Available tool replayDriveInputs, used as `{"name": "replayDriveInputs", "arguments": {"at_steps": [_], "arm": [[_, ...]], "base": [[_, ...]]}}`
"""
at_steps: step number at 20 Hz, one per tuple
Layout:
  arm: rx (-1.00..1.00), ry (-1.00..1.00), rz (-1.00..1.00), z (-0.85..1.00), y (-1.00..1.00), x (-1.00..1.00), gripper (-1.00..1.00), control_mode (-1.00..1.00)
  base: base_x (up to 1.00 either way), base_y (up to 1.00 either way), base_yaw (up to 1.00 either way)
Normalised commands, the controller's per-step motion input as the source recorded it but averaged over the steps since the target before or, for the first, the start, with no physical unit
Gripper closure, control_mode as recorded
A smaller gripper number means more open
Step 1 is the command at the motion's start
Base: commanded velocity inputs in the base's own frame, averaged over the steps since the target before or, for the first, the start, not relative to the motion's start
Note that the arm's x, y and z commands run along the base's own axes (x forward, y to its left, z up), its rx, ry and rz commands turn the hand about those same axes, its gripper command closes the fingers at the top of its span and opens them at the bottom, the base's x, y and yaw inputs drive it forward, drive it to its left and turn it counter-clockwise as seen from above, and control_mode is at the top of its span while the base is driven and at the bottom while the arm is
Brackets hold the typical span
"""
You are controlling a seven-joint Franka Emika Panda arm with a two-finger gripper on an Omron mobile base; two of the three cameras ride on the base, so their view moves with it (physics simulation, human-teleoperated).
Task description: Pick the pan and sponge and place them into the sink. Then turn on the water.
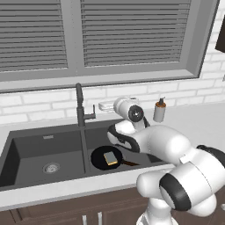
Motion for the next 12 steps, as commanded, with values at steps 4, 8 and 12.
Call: {"name": "replayDriveInputs", "arguments": {"at_steps": [4, 8, 12], "arm": [[0.0, 0.0, 0.0, -0.02, 0.0, 0.12, -1.0, -1.0], [0.0, -0.01, -0.01, -0.03, 0.0, 0.19, -1.0, -1.0], [0.01, -0.01, -0.01, -0.02, 0.0, 0.18, -1.0, -1.0]], "base": [[0.0, 0.0, 0.0], [0.0, 0.0, 0.0], [0.0, 0.0, 0.0]]}}
